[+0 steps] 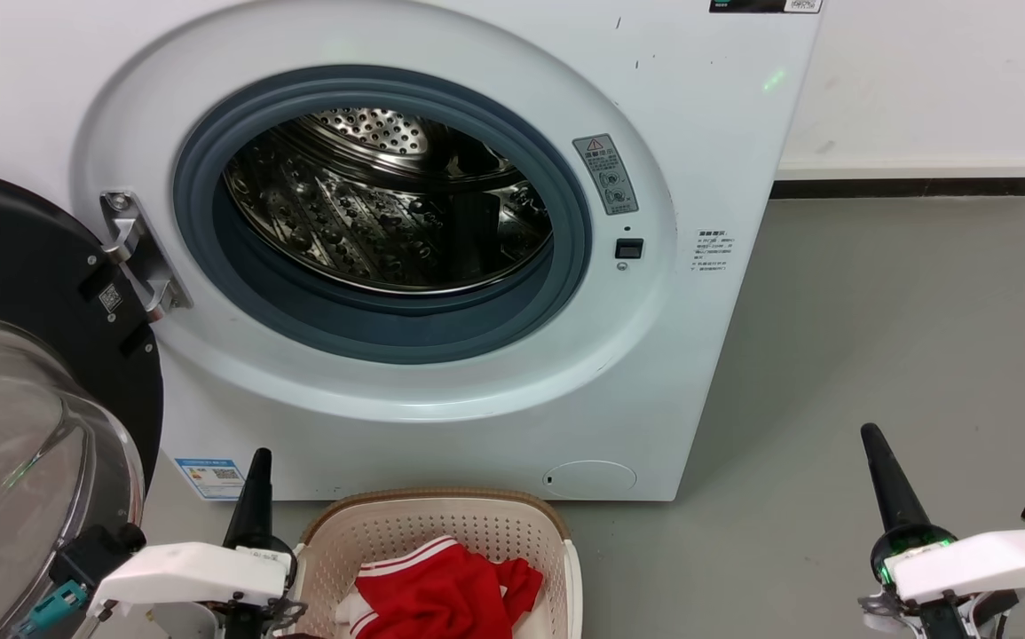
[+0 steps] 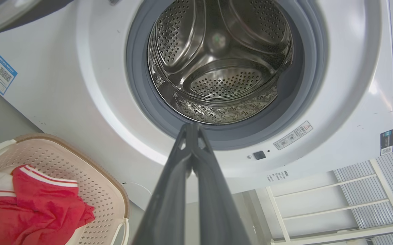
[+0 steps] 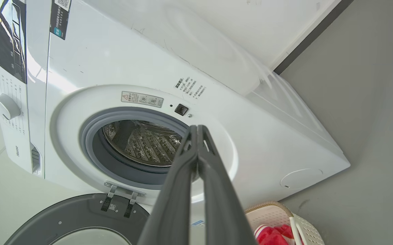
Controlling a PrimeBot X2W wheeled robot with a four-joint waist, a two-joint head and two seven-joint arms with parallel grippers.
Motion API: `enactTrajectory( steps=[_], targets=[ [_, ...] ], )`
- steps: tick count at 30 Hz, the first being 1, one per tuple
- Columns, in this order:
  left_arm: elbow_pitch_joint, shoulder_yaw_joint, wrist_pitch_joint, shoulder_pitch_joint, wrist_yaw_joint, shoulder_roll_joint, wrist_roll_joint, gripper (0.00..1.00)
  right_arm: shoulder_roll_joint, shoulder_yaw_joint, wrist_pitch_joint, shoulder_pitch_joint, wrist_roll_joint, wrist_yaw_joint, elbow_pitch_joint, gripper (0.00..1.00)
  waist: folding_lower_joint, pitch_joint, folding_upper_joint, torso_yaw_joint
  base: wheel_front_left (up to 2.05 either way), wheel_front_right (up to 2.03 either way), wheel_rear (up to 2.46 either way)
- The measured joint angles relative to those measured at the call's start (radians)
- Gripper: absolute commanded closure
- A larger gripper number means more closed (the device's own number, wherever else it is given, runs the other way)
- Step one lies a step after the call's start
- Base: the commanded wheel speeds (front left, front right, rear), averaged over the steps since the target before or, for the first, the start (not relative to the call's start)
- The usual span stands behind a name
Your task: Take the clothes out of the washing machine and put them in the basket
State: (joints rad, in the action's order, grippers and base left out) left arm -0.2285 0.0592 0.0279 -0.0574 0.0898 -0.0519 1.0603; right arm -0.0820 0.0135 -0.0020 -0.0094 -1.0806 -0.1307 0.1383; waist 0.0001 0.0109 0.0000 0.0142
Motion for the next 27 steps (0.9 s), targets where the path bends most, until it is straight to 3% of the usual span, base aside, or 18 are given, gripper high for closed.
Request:
enactTrajectory(
  steps=[27],
  targets=[
    [-0.007, 0.026, -0.07, -0.026, 0.02, 0.001, 0.272, 1.0, -0.001, 0.026, 0.038, -0.044, -0.278, 0.0, 0.051, 1.0, 0.0, -0.006, 0.0, -0.006, 0.0, 0.0, 0.0]
  ],
)
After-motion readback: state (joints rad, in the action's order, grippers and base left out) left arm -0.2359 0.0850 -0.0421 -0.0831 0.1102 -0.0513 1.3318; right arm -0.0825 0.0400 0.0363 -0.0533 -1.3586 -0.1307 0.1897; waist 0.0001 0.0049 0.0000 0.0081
